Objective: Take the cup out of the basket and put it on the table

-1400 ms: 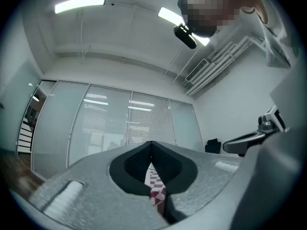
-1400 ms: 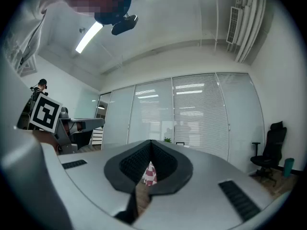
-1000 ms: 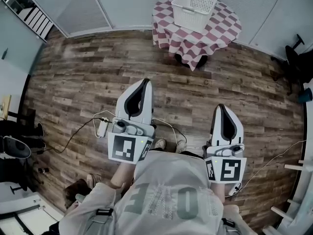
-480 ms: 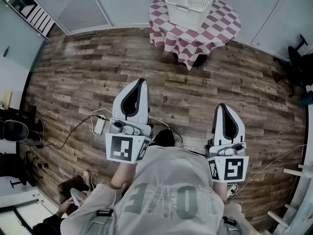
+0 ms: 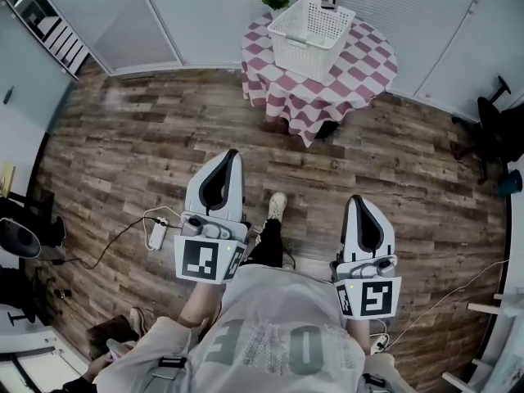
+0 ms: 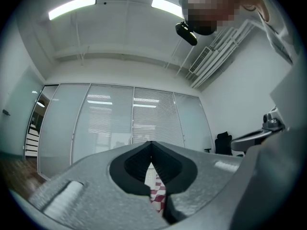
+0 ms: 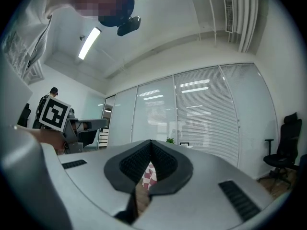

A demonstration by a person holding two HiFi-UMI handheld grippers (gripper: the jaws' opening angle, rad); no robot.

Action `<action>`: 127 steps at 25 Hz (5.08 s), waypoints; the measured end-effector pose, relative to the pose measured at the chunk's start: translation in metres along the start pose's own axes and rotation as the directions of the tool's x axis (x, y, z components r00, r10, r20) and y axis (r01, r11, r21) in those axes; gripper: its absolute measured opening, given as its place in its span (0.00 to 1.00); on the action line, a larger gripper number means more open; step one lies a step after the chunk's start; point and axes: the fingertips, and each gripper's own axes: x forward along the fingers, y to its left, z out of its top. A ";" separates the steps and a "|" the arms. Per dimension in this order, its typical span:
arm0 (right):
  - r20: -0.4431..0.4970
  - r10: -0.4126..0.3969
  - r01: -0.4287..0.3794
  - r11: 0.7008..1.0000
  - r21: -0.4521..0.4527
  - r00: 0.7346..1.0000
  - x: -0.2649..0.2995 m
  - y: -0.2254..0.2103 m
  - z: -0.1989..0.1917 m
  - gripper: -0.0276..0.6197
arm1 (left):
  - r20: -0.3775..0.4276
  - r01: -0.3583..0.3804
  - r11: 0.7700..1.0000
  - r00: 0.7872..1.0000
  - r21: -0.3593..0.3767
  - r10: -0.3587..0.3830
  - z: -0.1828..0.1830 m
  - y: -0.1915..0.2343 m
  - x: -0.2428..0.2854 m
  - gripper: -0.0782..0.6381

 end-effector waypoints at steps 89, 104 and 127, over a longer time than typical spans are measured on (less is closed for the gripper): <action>-0.289 0.355 -0.359 0.932 0.040 0.889 0.692 -0.277 -0.082 0.35 | -0.118 0.141 0.981 0.981 -0.134 -0.157 -0.178 0.182 0.640 0.12; -0.938 0.347 -0.836 0.518 0.181 0.012 0.706 -0.261 -0.305 0.33 | -0.113 0.132 0.972 0.981 -0.195 -0.156 -0.194 0.191 0.647 0.12; -0.951 0.120 -0.789 0.533 0.304 -0.285 0.672 -0.266 -0.439 0.12 | -0.169 0.050 0.977 0.982 -0.210 -0.086 -0.216 0.219 0.637 0.12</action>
